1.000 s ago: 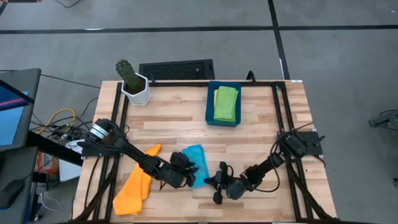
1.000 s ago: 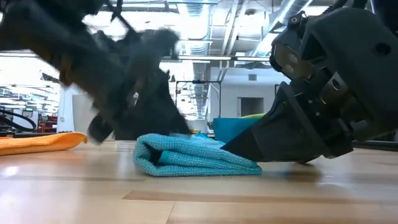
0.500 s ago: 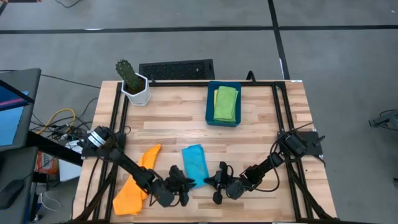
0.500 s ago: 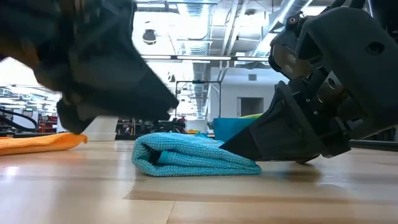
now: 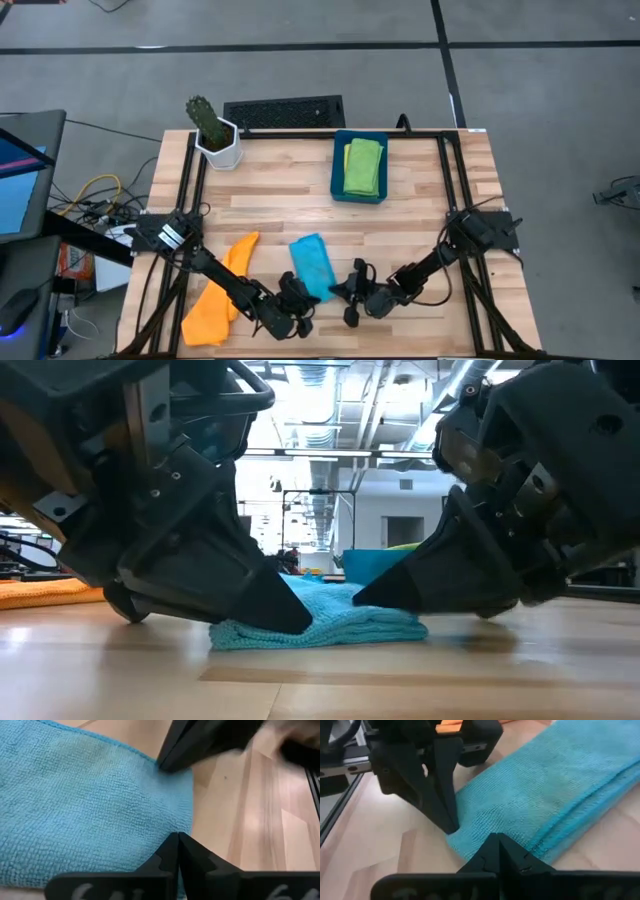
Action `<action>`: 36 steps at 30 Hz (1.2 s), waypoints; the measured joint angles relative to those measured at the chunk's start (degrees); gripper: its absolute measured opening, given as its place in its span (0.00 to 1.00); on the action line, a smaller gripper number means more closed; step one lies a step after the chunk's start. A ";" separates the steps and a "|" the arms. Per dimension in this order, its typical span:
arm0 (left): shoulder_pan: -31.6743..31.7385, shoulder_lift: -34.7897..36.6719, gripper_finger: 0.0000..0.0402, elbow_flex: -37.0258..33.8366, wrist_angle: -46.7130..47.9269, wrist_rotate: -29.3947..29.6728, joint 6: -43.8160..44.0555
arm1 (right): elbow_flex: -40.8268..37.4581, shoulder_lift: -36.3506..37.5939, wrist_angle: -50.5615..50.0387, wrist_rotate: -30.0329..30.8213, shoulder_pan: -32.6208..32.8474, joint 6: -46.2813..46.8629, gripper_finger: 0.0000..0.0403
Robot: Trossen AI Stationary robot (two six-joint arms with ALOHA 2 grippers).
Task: Fold microfiber towels
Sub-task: Fold the blue towel
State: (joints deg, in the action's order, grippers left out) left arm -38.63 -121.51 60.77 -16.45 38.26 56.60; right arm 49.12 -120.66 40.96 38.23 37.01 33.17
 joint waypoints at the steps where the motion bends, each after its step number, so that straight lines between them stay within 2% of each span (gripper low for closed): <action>1: -0.02 -0.04 0.01 0.14 0.02 -0.07 -0.09 | 0.05 1.52 0.40 0.34 0.01 -2.06 0.05; 5: -0.02 -0.15 0.01 0.51 0.18 -0.25 -0.15 | 0.42 6.93 1.57 1.70 -1.84 -13.29 0.04; 8: 0.06 -0.18 0.01 0.51 0.21 -0.09 0.28 | 0.34 6.72 2.78 -1.75 -6.48 -17.87 0.04; 11: 0.20 -0.22 0.01 0.51 0.20 0.04 0.26 | 0.38 3.35 8.92 -11.13 -11.65 -18.69 0.05; 13: 0.20 -0.22 0.02 0.51 0.22 -0.09 0.28 | 0.69 -0.54 13.22 -15.32 -14.46 -17.74 0.05; 17: 0.20 -0.22 0.02 0.51 0.42 -0.23 0.29 | 1.26 -6.33 15.15 -16.53 -18.33 -14.03 0.03; 20: 0.20 -0.24 0.02 0.51 0.46 -0.30 0.26 | 1.36 -8.05 15.99 -18.39 -19.96 -12.27 0.02; 24: 0.20 -0.28 0.02 0.47 0.44 -0.27 0.20 | 1.12 -5.41 14.29 -20.98 -20.21 -13.24 0.05; 28: 0.20 -0.31 0.02 0.46 0.42 -0.24 0.09 | 1.31 1.31 15.23 -20.92 -20.75 -23.71 0.05; 31: 0.20 -0.31 0.02 0.46 0.53 -0.26 0.05 | 2.32 2.69 13.37 -21.97 -22.83 -30.47 0.03; 36: 0.20 -0.35 0.02 0.40 0.30 -0.29 -1.52 | 7.07 -0.73 10.00 -33.37 -26.60 -32.91 0.05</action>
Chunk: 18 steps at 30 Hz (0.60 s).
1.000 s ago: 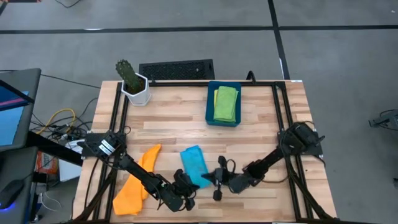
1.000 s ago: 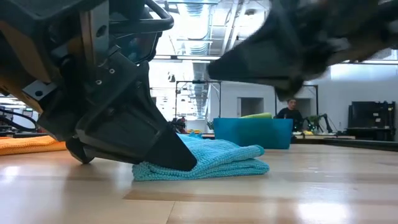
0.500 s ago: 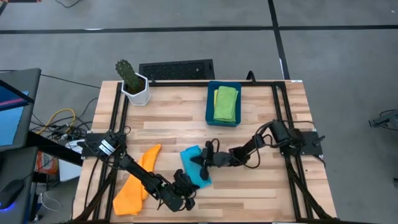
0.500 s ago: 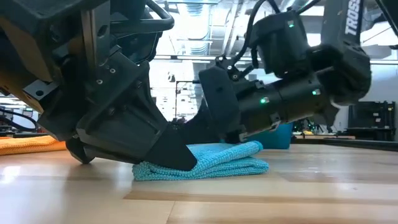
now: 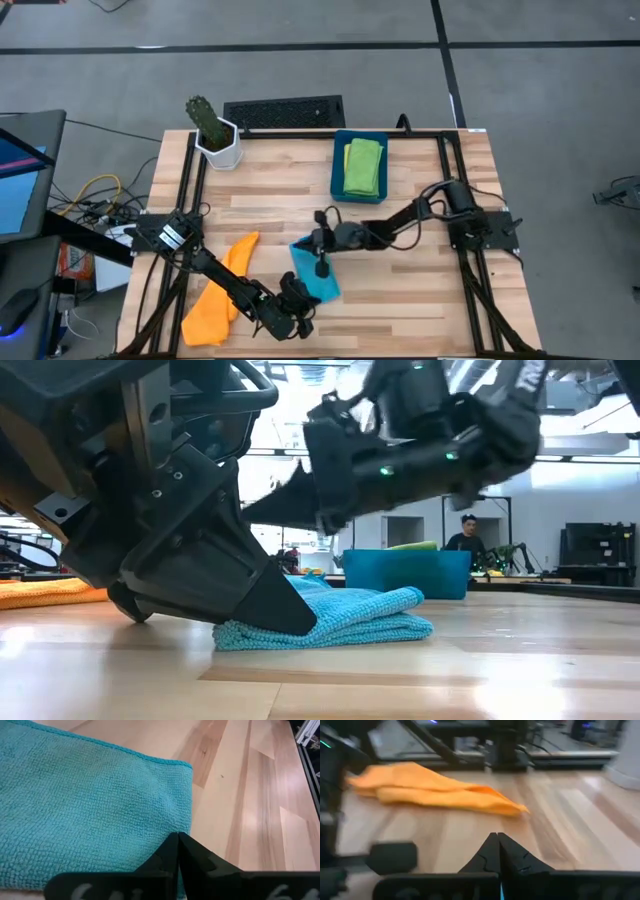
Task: Fold microfiber towels
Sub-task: Fold the blue towel
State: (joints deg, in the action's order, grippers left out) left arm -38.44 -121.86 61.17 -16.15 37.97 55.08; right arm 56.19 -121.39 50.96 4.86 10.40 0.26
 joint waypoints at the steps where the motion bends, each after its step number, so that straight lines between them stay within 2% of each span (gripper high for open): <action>1: 0.00 0.00 0.02 0.02 -0.04 -0.09 -0.08 | 1.27 -1.35 -0.46 -1.63 -0.39 -0.14 0.05; 4: 0.00 0.00 0.02 0.00 -0.04 -0.17 0.02 | 4.02 -4.85 -4.07 -3.48 -1.06 -1.21 0.06; 10: 0.00 0.00 0.02 0.00 -0.07 -0.21 0.12 | 7.72 -10.40 -6.43 -3.50 -1.60 -1.65 0.03; 18: 0.02 0.02 0.02 0.00 -0.24 -0.59 0.73 | 7.85 -10.24 -7.93 -4.81 -4.09 1.00 0.05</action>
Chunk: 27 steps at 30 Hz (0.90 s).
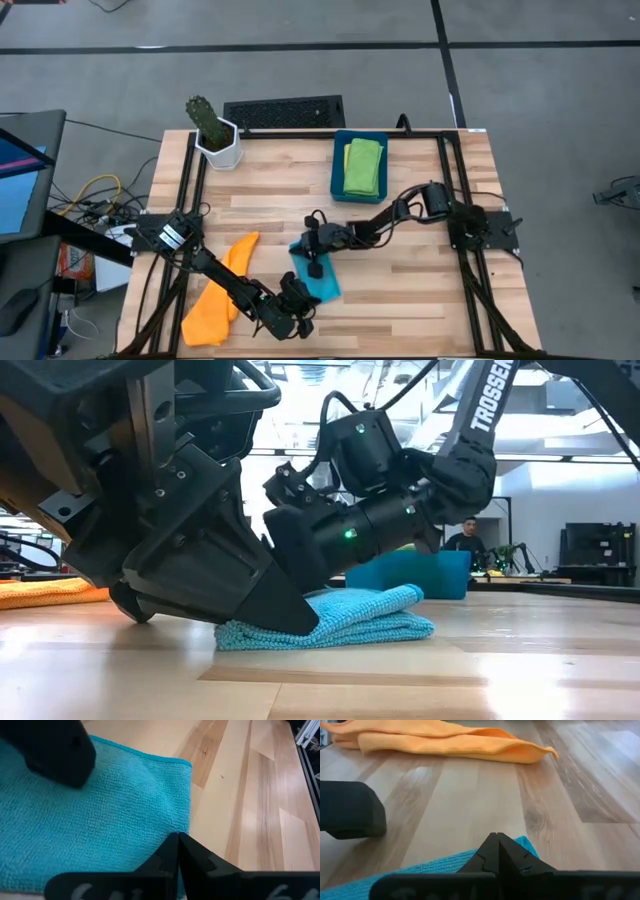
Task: Fold microfiber towels
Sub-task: Fold the blue towel
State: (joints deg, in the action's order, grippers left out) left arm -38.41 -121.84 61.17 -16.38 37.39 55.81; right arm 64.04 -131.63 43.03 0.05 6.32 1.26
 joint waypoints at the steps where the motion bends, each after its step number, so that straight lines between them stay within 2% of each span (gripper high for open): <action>1: 0.00 0.00 0.02 0.00 -0.02 0.00 0.02 | -0.15 0.90 -1.12 0.06 -0.21 -0.07 0.05; 7: 0.00 0.00 0.02 0.00 -0.07 -0.07 0.16 | -0.73 9.49 -2.81 2.35 -0.99 -1.60 0.03; 13: 0.00 0.00 0.02 -0.02 -0.17 -0.07 -0.01 | -6.59 17.16 -6.81 1.63 1.03 0.40 0.05; 16: 0.00 0.00 0.02 -0.02 -0.17 -0.04 -0.05 | -10.56 20.27 -5.67 2.00 3.52 1.91 0.03; 21: 0.00 0.00 0.02 -0.02 -0.16 0.13 -0.13 | -14.37 19.90 -3.29 1.96 10.48 7.03 0.04; 27: 0.00 -0.02 0.02 -0.02 -0.22 0.46 -0.26 | -16.06 17.59 -2.77 14.37 19.23 11.46 0.04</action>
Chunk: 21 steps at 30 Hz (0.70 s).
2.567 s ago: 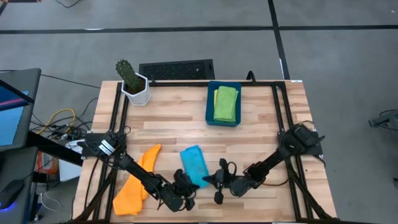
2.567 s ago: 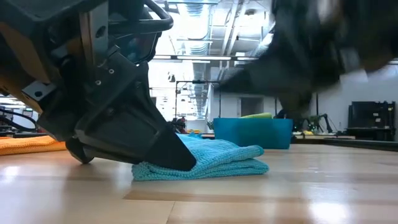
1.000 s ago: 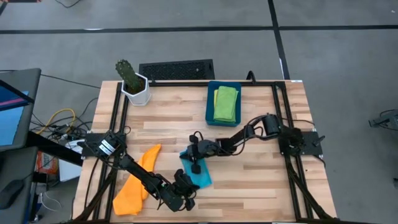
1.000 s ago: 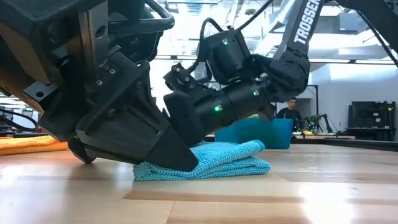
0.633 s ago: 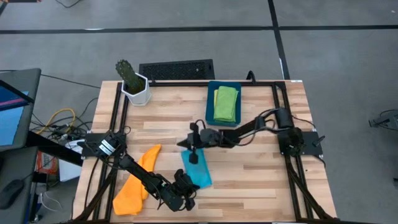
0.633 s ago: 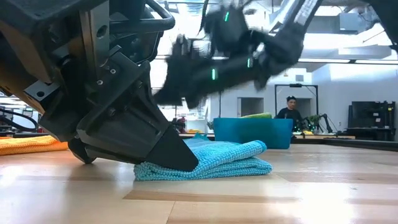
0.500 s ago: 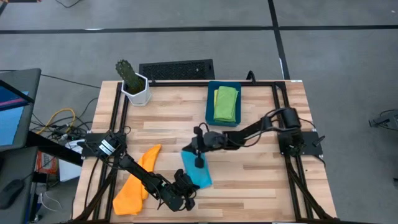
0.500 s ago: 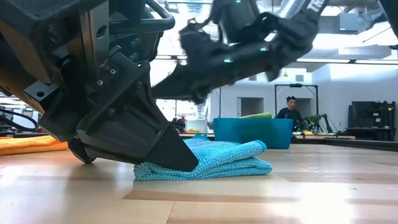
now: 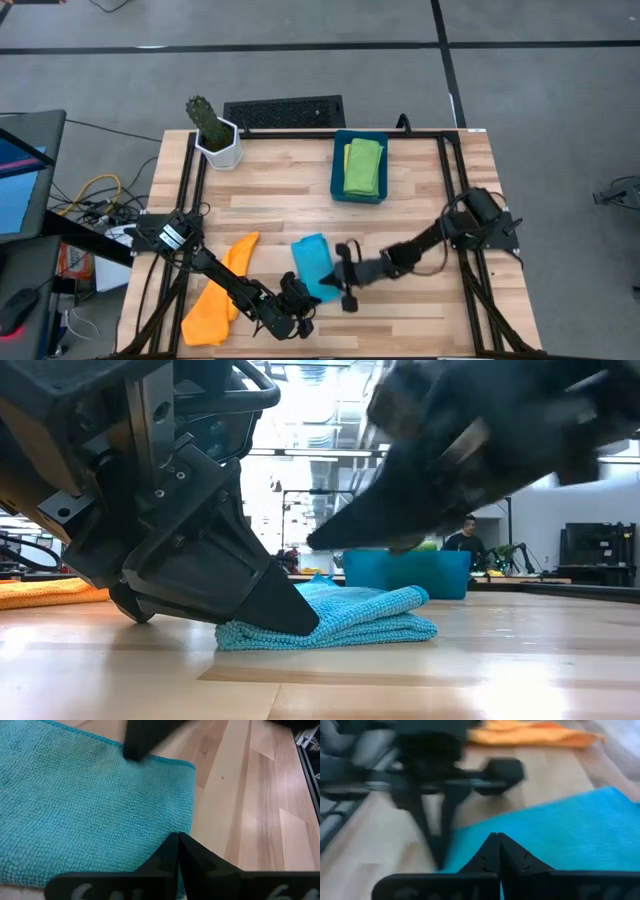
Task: Fold microfiber towels
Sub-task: Fold the blue towel
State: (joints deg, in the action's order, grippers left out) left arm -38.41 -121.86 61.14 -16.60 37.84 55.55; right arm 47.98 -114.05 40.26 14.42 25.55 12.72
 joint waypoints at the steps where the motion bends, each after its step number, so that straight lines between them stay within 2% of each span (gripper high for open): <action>1: 0.00 0.00 0.02 0.00 0.02 0.00 -0.08 | 0.06 -0.57 -0.18 2.10 1.05 0.27 0.03; 3: 0.12 -0.04 0.02 0.00 -0.25 0.24 -0.56 | -0.37 -1.56 -1.87 5.38 2.47 0.36 0.03; 10: 0.54 0.19 0.02 -0.07 -1.07 -0.24 -0.82 | 0.33 -9.21 1.83 5.34 2.64 10.84 0.06; 14: 0.70 1.39 0.02 -0.14 -0.77 -1.93 -0.45 | 0.27 -8.21 1.02 5.15 2.99 11.11 0.04; 21: 0.81 7.20 0.02 -0.11 -0.56 -5.22 -2.95 | -0.45 -1.00 -7.87 7.81 3.25 8.48 0.06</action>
State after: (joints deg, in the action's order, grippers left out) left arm -37.60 -114.66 61.04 -17.16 32.62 52.60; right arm 47.53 -115.05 32.39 22.23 28.80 21.20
